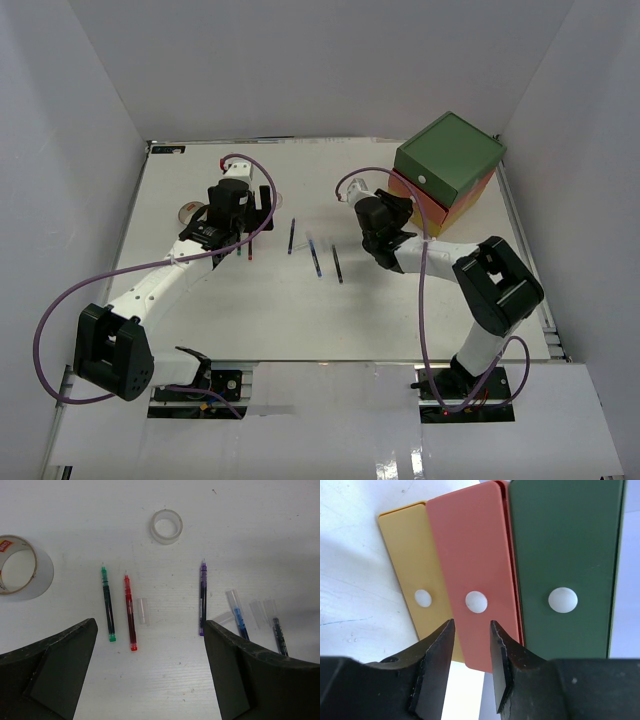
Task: Sort the stationery into containers
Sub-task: Open the drawer in the storage box.
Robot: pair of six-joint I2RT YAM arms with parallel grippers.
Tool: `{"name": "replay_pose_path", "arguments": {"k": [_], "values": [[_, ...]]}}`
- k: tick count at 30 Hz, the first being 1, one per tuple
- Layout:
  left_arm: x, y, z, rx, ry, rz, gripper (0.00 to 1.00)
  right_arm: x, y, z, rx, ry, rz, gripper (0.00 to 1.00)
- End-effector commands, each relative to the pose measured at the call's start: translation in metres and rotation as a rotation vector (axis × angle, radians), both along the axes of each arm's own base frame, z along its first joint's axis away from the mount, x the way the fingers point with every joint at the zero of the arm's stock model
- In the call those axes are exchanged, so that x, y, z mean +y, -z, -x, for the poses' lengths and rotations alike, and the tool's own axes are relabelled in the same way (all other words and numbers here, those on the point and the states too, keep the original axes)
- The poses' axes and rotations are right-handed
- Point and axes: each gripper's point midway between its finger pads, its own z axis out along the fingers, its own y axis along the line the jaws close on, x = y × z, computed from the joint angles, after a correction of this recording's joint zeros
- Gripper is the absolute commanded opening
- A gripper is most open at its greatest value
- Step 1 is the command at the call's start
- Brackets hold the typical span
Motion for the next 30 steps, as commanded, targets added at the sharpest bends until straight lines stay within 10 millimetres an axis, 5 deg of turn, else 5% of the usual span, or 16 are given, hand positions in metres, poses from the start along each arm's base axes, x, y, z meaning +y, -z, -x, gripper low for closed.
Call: {"name": "replay_pose_path", "arguments": {"k": [1,30], "values": [[0.000,-0.007,0.002,-0.018,0.007,0.012,0.98,-0.003,-0.007,-0.003,-0.011,0.006,-0.066,0.41],[-0.001,-0.004,0.001,-0.009,0.009,0.008,0.98,-0.014,-0.025,-0.020,-0.047,0.031,-0.104,0.42]]}}
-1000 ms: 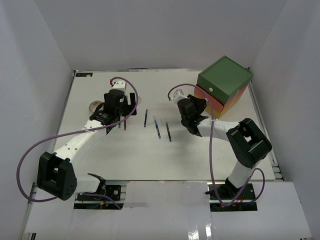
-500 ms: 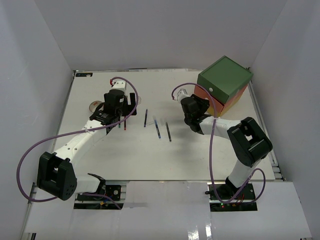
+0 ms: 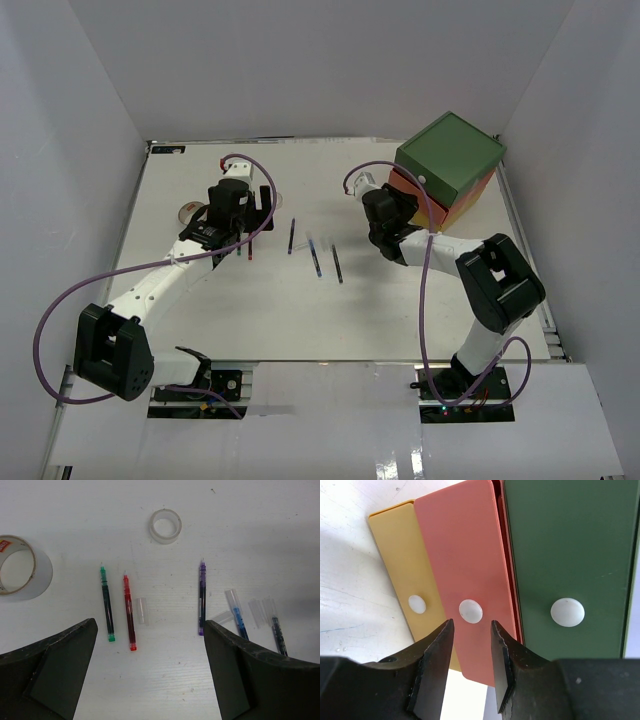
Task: Sort the stationery into containers
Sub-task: Open the drawer in the storage box.
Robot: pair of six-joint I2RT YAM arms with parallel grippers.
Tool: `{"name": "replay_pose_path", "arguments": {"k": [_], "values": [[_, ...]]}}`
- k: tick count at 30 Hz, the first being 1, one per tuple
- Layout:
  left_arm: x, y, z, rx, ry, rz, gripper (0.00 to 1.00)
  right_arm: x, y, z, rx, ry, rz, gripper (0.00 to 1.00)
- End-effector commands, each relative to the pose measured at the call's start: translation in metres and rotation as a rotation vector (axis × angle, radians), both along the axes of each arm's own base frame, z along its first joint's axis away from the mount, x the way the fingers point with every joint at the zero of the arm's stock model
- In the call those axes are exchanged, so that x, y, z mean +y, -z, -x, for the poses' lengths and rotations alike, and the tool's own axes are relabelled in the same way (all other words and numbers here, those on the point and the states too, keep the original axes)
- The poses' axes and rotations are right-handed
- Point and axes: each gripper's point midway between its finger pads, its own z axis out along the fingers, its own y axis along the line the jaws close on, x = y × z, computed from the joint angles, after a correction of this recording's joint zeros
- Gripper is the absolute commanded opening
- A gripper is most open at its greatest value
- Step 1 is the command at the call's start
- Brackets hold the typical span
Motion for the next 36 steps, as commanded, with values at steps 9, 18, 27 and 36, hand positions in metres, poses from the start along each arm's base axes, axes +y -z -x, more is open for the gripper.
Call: {"name": "replay_pose_path", "arguments": {"k": [9,18,27,36], "values": [[-0.001,-0.004,0.000,-0.009,0.008,0.007,0.98,-0.006,-0.042,0.006,-0.081,0.024,-0.106,0.43],[0.000,-0.005,0.000,-0.012,0.005,0.004,0.98,-0.012,-0.039,0.010,-0.053,0.034,-0.157,0.45],[0.001,-0.005,0.001,-0.014,0.004,0.003,0.98,-0.020,-0.029,0.010,-0.017,0.048,-0.173,0.45],[0.000,-0.005,0.000,-0.012,0.006,0.003,0.98,-0.021,-0.038,0.014,-0.012,0.043,-0.182,0.45]]}}
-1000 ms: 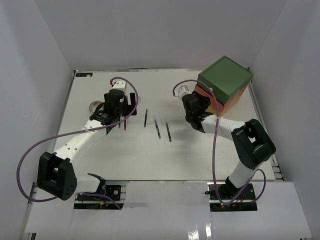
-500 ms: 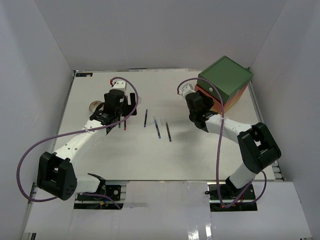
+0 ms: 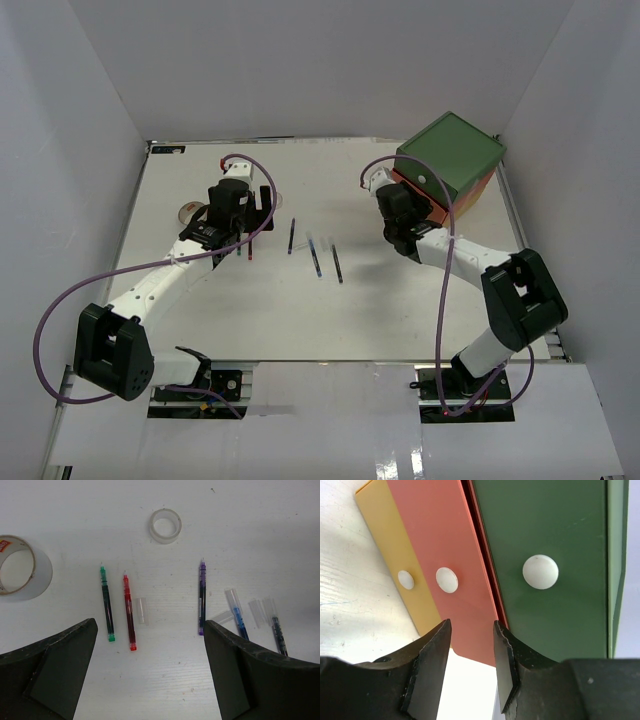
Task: Sort the stationery into containers
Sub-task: Open the drawer in the storage box.
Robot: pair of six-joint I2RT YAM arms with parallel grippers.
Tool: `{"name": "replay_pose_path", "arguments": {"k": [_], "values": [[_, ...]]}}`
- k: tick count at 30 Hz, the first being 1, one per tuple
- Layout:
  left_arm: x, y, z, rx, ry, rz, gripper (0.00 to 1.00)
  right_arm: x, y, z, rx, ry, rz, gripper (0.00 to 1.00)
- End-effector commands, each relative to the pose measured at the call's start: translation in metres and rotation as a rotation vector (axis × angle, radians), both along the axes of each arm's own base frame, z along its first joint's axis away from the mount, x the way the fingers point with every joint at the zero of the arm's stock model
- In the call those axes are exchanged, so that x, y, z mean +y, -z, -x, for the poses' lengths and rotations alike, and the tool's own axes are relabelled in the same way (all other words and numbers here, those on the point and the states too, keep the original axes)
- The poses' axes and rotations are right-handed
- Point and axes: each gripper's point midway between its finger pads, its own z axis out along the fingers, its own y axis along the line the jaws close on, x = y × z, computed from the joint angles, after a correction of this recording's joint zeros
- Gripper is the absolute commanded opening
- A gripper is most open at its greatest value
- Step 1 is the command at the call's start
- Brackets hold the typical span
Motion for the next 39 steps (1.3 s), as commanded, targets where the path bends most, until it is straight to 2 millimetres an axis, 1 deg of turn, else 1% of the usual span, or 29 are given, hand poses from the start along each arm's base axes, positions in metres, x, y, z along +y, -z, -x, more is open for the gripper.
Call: {"name": "replay_pose_path", "arguments": {"k": [1,4,5,6,8,9,10,14,17,27,32,39], "values": [[0.001,-0.005,0.000,-0.014,0.004,0.003,0.98,0.001,-0.028,-0.002,-0.062,0.009,-0.060,0.46],[0.000,-0.005,0.001,-0.012,0.006,0.004,0.98,0.001,-0.032,0.001,-0.061,0.010,-0.074,0.47],[0.000,-0.004,0.001,-0.011,0.006,0.004,0.98,0.001,-0.030,0.004,-0.047,0.015,-0.080,0.47],[0.000,-0.005,0.000,-0.012,0.008,0.005,0.98,0.000,-0.033,0.006,-0.050,0.018,-0.095,0.48],[-0.001,-0.003,0.000,-0.008,0.009,0.004,0.98,0.001,-0.033,0.009,-0.045,0.011,-0.117,0.48],[0.000,-0.002,0.000,-0.006,0.008,0.003,0.98,0.002,-0.037,0.012,-0.053,0.008,-0.140,0.49],[0.000,-0.002,0.000,-0.006,0.008,0.003,0.98,0.002,-0.034,0.015,-0.029,-0.001,-0.147,0.49],[-0.001,-0.001,0.000,-0.002,0.009,0.002,0.98,0.000,-0.036,0.021,-0.024,-0.004,-0.170,0.50],[-0.001,-0.003,0.000,-0.008,0.009,0.004,0.98,-0.004,-0.034,0.024,-0.005,0.008,-0.174,0.50],[-0.002,0.000,0.000,0.000,0.014,0.008,0.98,-0.026,-0.022,0.031,0.027,0.056,-0.175,0.50],[-0.002,0.002,0.000,0.007,0.015,0.004,0.98,-0.031,-0.019,0.029,0.037,0.067,-0.173,0.51],[-0.002,0.000,0.000,0.001,0.012,0.004,0.98,-0.035,-0.011,0.029,0.057,0.075,-0.174,0.51]]}}
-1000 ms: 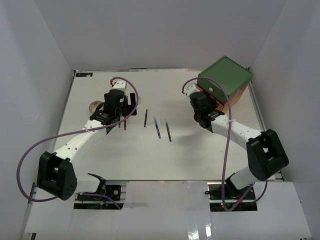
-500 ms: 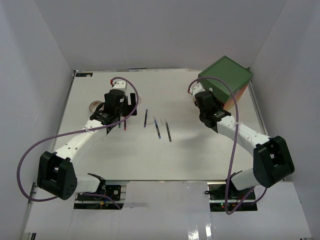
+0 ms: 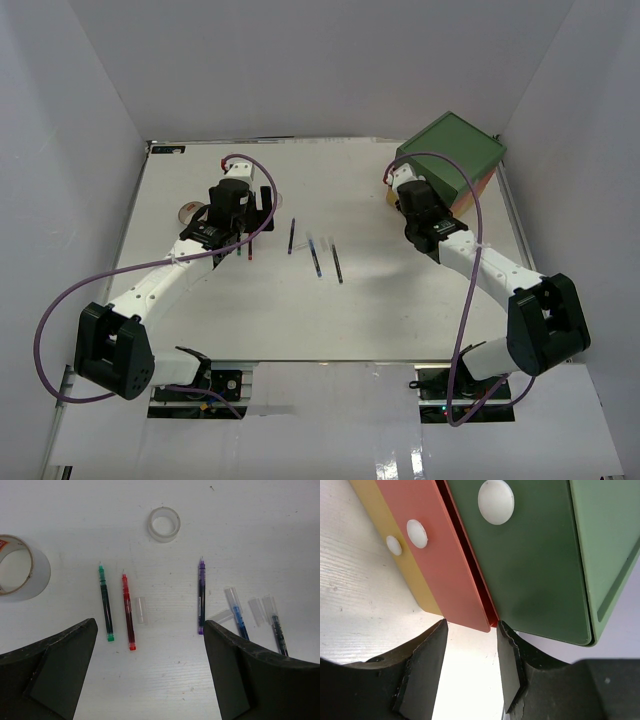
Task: Sort the stationery into containers
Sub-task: Open the drawer in the storage box.
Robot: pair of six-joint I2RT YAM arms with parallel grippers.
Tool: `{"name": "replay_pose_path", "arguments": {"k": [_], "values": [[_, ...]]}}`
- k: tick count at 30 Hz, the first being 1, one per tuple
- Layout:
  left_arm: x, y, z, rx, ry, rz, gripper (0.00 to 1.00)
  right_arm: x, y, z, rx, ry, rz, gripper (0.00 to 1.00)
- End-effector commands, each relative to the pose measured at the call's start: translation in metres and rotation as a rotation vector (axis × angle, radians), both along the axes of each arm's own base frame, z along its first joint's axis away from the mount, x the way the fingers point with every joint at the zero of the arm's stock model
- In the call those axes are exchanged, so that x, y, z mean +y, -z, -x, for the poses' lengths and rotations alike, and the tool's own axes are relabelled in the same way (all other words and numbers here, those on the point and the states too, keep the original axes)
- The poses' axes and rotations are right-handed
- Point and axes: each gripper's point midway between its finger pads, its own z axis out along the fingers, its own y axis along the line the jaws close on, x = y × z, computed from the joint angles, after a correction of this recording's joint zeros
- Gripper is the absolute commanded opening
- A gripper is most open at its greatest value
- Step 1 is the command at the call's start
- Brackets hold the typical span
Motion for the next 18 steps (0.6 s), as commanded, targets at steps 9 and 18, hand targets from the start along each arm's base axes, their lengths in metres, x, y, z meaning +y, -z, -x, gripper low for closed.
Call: {"name": "replay_pose_path", "arguments": {"k": [9,18], "values": [[0.001,-0.003,0.000,-0.010,0.002,0.001,0.98,-0.005,0.013,0.000,0.035,0.005,-0.018,0.50],[0.001,-0.006,0.000,-0.018,0.004,0.004,0.98,-0.004,0.025,-0.002,0.069,-0.008,-0.022,0.50]]}}
